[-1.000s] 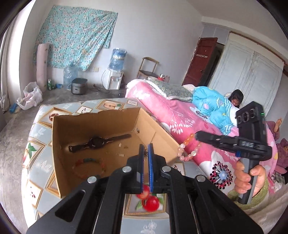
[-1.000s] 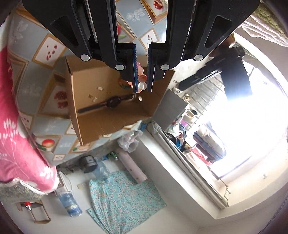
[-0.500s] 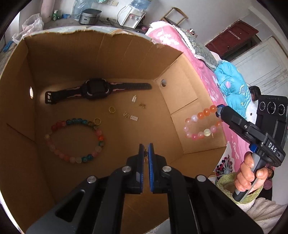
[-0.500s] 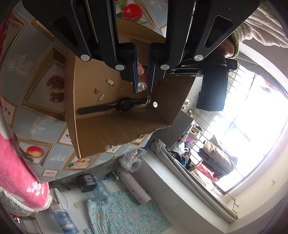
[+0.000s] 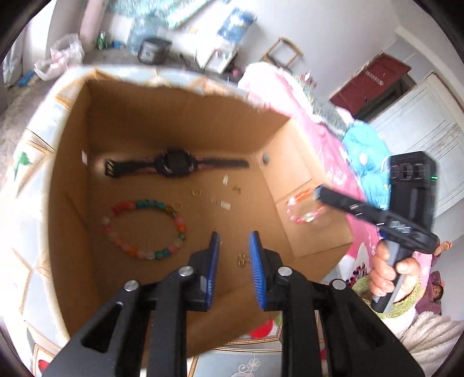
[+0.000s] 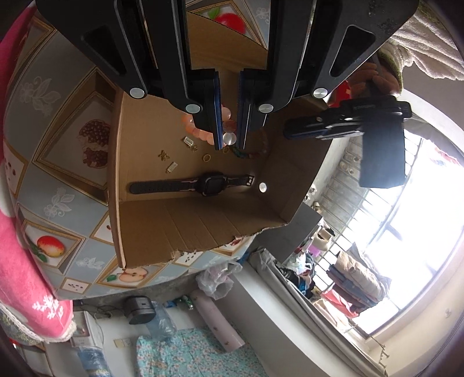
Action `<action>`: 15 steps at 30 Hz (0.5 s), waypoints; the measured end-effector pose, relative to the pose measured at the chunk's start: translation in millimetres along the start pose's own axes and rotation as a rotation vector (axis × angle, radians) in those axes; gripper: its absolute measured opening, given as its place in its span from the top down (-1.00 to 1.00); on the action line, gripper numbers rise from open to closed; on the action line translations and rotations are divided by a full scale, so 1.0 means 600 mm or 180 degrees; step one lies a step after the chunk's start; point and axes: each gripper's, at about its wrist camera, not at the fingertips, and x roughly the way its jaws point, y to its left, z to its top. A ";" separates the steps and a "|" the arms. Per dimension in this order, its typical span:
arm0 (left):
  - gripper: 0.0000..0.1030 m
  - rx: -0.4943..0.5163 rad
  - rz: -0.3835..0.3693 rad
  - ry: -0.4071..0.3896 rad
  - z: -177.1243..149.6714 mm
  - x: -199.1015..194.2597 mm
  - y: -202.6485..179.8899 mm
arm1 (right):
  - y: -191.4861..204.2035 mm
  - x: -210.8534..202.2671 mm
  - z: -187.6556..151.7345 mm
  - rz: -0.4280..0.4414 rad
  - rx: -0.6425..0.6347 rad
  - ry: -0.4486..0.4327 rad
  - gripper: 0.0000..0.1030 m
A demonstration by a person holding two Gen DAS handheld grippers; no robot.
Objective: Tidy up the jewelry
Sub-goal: 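Open the right tool to drop the bracelet while the left tool releases the gold piece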
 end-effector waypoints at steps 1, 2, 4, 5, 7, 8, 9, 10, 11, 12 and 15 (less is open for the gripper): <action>0.51 0.0017 0.0015 -0.0112 -0.003 -0.017 -0.001 | 0.003 0.005 0.002 -0.0044 -0.0026 0.0059 0.77; 0.49 0.0033 0.0037 -0.0202 -0.006 -0.032 -0.002 | 0.005 0.007 0.003 -0.0116 -0.0054 0.0102 0.72; 0.37 0.0064 0.0105 -0.0444 -0.013 -0.067 -0.003 | 0.012 0.000 0.005 -0.0379 -0.0172 0.0086 0.52; 0.33 0.0082 0.0142 -0.0559 -0.018 -0.084 -0.004 | 0.017 -0.008 0.004 -0.0517 -0.0240 0.0037 0.44; 0.21 0.0106 0.0242 -0.0756 -0.025 -0.112 -0.005 | 0.024 -0.028 0.001 -0.0704 -0.0326 -0.0068 0.44; 0.17 0.0115 0.0315 -0.0854 -0.030 -0.127 -0.003 | 0.026 -0.039 -0.001 -0.0772 -0.0341 -0.0126 0.44; 0.10 0.0108 0.0397 -0.0929 -0.032 -0.138 -0.002 | 0.025 -0.048 -0.003 -0.0830 -0.0335 -0.0183 0.44; 0.03 0.0096 0.0483 -0.1008 -0.036 -0.148 0.001 | 0.023 -0.057 -0.005 -0.0887 -0.0317 -0.0242 0.40; -0.02 0.0083 0.0539 -0.1065 -0.038 -0.155 0.005 | 0.021 -0.069 -0.009 -0.0962 -0.0289 -0.0313 0.33; -0.12 0.0051 0.0576 -0.1103 -0.040 -0.161 0.013 | 0.017 -0.077 -0.011 -0.1025 -0.0254 -0.0371 0.27; -0.24 -0.0188 0.0595 -0.1038 -0.047 -0.159 0.048 | -0.001 -0.095 -0.023 -0.1099 -0.0076 -0.0491 0.04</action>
